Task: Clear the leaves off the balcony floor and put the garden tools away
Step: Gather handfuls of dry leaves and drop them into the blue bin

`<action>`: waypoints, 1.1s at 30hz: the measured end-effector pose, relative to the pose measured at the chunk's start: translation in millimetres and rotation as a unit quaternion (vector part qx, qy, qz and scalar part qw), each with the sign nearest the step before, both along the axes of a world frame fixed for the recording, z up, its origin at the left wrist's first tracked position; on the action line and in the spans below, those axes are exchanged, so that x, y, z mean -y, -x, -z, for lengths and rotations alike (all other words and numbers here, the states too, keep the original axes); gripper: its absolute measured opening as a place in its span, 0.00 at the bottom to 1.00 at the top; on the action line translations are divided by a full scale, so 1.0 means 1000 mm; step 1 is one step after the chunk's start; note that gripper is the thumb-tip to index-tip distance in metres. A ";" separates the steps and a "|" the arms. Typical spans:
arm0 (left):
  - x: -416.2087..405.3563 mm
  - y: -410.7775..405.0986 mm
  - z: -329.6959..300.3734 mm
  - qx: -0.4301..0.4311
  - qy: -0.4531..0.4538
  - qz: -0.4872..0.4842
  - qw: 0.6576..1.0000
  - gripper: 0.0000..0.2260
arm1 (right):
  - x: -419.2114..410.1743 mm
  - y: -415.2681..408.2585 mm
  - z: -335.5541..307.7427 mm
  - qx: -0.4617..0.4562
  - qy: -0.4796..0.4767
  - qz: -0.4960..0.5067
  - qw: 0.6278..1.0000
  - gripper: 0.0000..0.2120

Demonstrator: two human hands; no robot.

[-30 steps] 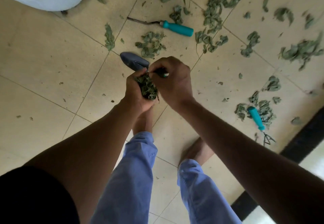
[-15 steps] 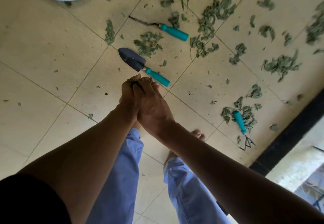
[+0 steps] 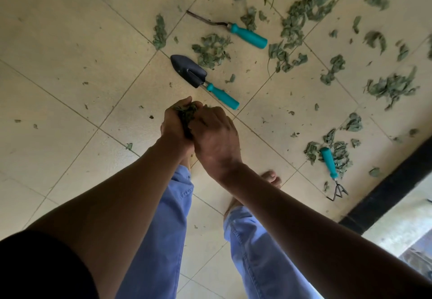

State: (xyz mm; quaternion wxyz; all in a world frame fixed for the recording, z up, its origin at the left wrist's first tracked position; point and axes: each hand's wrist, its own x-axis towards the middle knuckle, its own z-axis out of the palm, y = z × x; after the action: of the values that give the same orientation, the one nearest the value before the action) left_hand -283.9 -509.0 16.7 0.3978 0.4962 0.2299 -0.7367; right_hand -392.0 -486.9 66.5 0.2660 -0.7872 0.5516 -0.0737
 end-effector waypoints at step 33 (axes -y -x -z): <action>0.037 -0.041 0.043 -0.010 -0.028 0.029 0.999 0.14 | 0.080 0.029 0.113 -0.001 -0.035 0.182 0.983 0.06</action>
State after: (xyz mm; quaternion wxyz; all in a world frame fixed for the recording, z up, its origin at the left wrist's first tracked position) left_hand -242.7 -545.9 -25.9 0.3593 0.5062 0.2401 -0.7463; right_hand -421.0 -567.0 -47.0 0.2749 -0.6637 0.6882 -0.1014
